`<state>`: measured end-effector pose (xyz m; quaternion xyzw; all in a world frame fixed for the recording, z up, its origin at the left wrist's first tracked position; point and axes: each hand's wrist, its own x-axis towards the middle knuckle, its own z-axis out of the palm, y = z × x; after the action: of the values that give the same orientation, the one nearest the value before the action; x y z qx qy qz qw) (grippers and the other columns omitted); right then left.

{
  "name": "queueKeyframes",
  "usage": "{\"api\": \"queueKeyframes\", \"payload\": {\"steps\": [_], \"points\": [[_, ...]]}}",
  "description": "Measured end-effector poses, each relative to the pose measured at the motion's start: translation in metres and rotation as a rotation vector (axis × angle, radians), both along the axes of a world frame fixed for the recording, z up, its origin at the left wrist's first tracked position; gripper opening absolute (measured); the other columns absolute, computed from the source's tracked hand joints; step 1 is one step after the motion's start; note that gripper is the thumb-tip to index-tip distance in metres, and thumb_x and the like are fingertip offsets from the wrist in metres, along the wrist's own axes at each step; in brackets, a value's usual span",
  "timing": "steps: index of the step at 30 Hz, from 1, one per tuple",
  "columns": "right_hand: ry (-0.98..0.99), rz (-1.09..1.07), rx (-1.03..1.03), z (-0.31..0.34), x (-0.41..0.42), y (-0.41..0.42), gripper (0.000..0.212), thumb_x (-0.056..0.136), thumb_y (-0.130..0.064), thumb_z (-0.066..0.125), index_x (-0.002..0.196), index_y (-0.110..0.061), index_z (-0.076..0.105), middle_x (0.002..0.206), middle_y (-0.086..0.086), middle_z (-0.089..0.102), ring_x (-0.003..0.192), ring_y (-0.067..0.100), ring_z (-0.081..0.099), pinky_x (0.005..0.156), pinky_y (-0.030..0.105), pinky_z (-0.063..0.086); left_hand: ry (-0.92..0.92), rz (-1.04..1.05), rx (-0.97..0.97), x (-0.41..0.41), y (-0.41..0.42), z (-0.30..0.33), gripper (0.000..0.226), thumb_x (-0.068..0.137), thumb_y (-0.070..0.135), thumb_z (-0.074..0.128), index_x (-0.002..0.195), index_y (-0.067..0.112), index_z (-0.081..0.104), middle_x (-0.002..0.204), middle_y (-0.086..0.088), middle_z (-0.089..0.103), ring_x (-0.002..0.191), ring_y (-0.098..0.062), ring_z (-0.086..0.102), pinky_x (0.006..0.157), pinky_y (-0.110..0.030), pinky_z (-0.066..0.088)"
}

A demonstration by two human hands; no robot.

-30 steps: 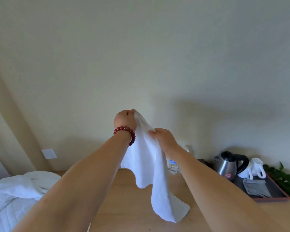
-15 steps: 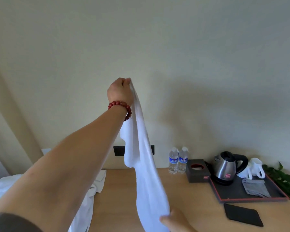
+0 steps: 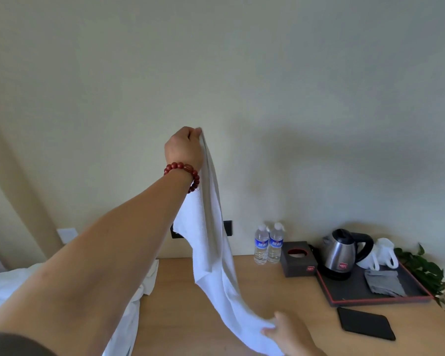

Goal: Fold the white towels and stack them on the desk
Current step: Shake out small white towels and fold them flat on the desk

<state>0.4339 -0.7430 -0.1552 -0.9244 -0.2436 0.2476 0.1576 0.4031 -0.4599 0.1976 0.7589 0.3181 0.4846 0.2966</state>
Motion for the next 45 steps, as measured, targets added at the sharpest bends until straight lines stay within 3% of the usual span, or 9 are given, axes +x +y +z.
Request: {"api": "queueKeyframes", "payload": {"steps": [2, 4, 8, 12, 20, 28, 33, 40, 45], "points": [[0.036, 0.027, 0.153, 0.034, 0.011, 0.011, 0.043, 0.074, -0.062, 0.076, 0.082, -0.032, 0.046, 0.094, -0.012, 0.050, 0.083, 0.006, 0.051, 0.074, 0.021, 0.044, 0.027, -0.024, 0.004, 0.001, -0.002, -0.005, 0.035, 0.102, 0.032, 0.049, 0.072, 0.015, 0.052, 0.062, 0.006, 0.049, 0.063, -0.014, 0.045, 0.056, -0.028, 0.032], [0.129, 0.043, 0.336, 0.068, 0.019, 0.023, 0.049, 0.070, -0.061, 0.079, 0.080, -0.027, 0.046, 0.083, -0.013, 0.043, 0.072, 0.005, 0.043, 0.060, 0.020, 0.035, 0.057, -0.055, -0.005, 0.001, -0.005, -0.011, 0.033, 0.102, 0.032, 0.049, 0.073, 0.017, 0.053, 0.063, 0.008, 0.050, 0.063, -0.011, 0.046, 0.056, -0.025, 0.032], [0.249, -0.106, 0.713, 0.129, 0.046, 0.052, 0.076, 0.067, -0.068, 0.061, 0.099, 0.000, 0.053, 0.090, -0.003, 0.050, 0.084, 0.013, 0.047, 0.079, 0.037, 0.040, 0.102, -0.119, -0.005, 0.003, -0.011, -0.020, 0.029, 0.102, 0.033, 0.048, 0.082, 0.016, 0.061, 0.068, 0.009, 0.055, 0.065, -0.003, 0.048, 0.054, -0.017, 0.031], [0.280, -0.209, 0.989, 0.189, 0.053, 0.072, 0.028, 0.071, -0.034, 0.048, 0.083, -0.009, 0.044, 0.082, 0.004, 0.038, 0.077, 0.016, 0.034, 0.067, 0.033, 0.030, 0.122, -0.188, -0.020, 0.005, -0.018, -0.025, 0.030, 0.102, 0.035, 0.049, 0.086, 0.015, 0.065, 0.070, 0.007, 0.059, 0.067, -0.008, 0.052, 0.057, -0.021, 0.037], [0.276, -0.128, 1.108, 0.248, 0.052, 0.093, 0.028, 0.059, -0.019, 0.041, 0.083, -0.004, 0.043, 0.082, 0.005, 0.032, 0.075, 0.022, 0.025, 0.059, 0.032, 0.020, 0.166, -0.237, -0.042, 0.001, -0.020, -0.036, 0.031, 0.102, 0.037, 0.050, 0.084, 0.017, 0.065, 0.069, 0.007, 0.059, 0.067, -0.010, 0.054, 0.058, -0.023, 0.039], [0.170, -0.034, 0.901, 0.274, 0.053, 0.099, 0.024, 0.068, -0.028, 0.040, 0.085, -0.015, 0.052, 0.075, -0.005, 0.043, 0.064, 0.013, 0.036, 0.058, 0.027, 0.028, 0.223, -0.265, -0.063, -0.003, -0.019, -0.049, 0.032, 0.101, 0.037, 0.051, 0.088, 0.013, 0.068, 0.070, 0.005, 0.059, 0.067, -0.012, 0.052, 0.061, -0.026, 0.041], [0.030, 0.078, 0.809, 0.277, 0.057, 0.108, 0.029, 0.087, 0.002, 0.041, 0.101, -0.020, 0.054, 0.085, -0.003, 0.047, 0.069, 0.014, 0.043, 0.059, 0.027, 0.033, 0.279, -0.317, -0.106, -0.003, -0.019, -0.061, 0.034, 0.101, 0.038, 0.052, 0.087, 0.012, 0.069, 0.067, 0.005, 0.057, 0.064, -0.013, 0.051, 0.058, -0.026, 0.039], [0.075, 0.190, 0.866, 0.281, 0.061, 0.110, 0.032, 0.079, -0.002, 0.076, 0.091, -0.027, 0.060, 0.091, -0.001, 0.055, 0.078, 0.016, 0.048, 0.067, 0.028, 0.040, 0.219, -0.463, -0.286, -0.003, -0.021, -0.077, 0.031, 0.100, 0.035, 0.056, 0.082, 0.014, 0.069, 0.070, 0.001, 0.058, 0.063, -0.014, 0.048, 0.063, -0.026, 0.042], [0.233, 0.132, 0.947, 0.272, 0.062, 0.104, 0.030, 0.076, 0.008, 0.078, 0.088, -0.017, 0.065, 0.079, 0.001, 0.060, 0.071, 0.013, 0.057, 0.068, 0.023, 0.048, 0.147, -0.622, -0.465, -0.009, -0.021, -0.092, 0.029, 0.102, 0.027, 0.053, 0.082, 0.009, 0.065, 0.079, -0.005, 0.060, 0.075, -0.019, 0.052, 0.075, -0.034, 0.044]]}}
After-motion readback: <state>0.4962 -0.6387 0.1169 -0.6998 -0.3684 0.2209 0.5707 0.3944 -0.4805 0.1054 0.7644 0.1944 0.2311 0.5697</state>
